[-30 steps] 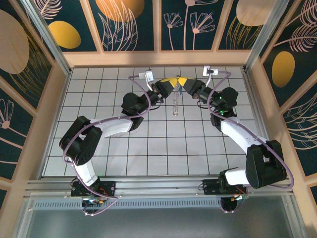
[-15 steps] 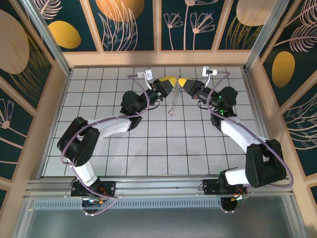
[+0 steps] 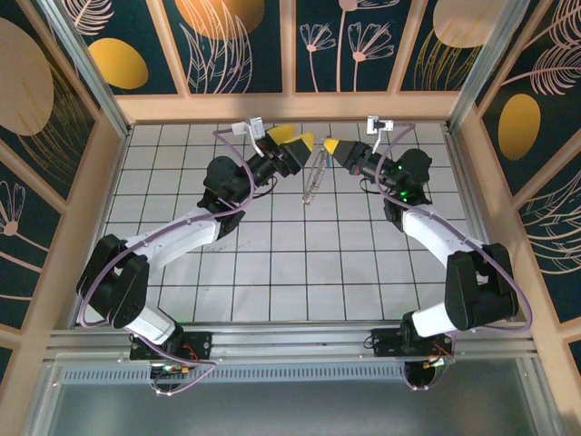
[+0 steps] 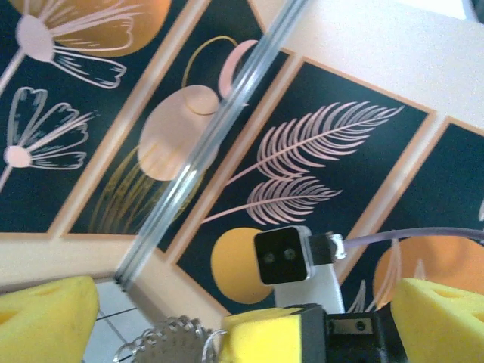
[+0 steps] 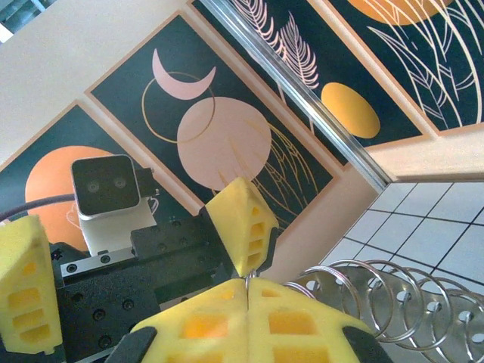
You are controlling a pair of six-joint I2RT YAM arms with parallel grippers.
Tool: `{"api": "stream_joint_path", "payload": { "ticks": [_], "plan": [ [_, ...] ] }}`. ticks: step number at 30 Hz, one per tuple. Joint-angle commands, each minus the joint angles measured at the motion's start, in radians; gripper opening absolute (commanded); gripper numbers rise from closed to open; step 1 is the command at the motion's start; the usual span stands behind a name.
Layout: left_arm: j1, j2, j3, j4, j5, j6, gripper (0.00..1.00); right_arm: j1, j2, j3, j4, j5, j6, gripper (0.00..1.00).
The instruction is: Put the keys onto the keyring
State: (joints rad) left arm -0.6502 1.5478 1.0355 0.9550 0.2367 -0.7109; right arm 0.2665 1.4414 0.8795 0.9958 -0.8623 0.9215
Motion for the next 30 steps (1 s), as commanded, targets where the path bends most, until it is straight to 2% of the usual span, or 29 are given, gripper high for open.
{"api": "stream_joint_path", "payload": {
  "ticks": [1, 4, 8, 13, 19, 24, 30],
  "plan": [
    [0.009, -0.047, -0.004, -0.095, -0.109, 0.045, 0.99, -0.01, 0.016, 0.056, 0.026, -0.032, -0.03, 0.0],
    [0.017, -0.06, -0.003, -0.146, -0.174, 0.058, 0.99, -0.02, 0.036, 0.077, 0.02, -0.043, -0.038, 0.0],
    [0.026, -0.034, 0.067, -0.269, -0.134, 0.129, 0.98, -0.037, 0.068, 0.109, 0.018, -0.063, -0.036, 0.0],
    [0.04, 0.025, 0.114, -0.298, -0.09, 0.182, 0.99, -0.062, 0.125, 0.155, 0.021, -0.089, -0.034, 0.0],
    [0.093, 0.125, 0.22, -0.368, 0.038, 0.211, 0.98, -0.101, 0.23, 0.217, 0.066, -0.138, 0.01, 0.0],
    [0.137, 0.197, 0.277, -0.361, 0.181, 0.201, 0.99, -0.129, 0.306, 0.253, 0.096, -0.175, 0.041, 0.0],
    [0.166, 0.237, 0.323, -0.364, 0.346, 0.207, 0.93, -0.153, 0.367, 0.296, 0.126, -0.225, 0.072, 0.0]
  ]
}}
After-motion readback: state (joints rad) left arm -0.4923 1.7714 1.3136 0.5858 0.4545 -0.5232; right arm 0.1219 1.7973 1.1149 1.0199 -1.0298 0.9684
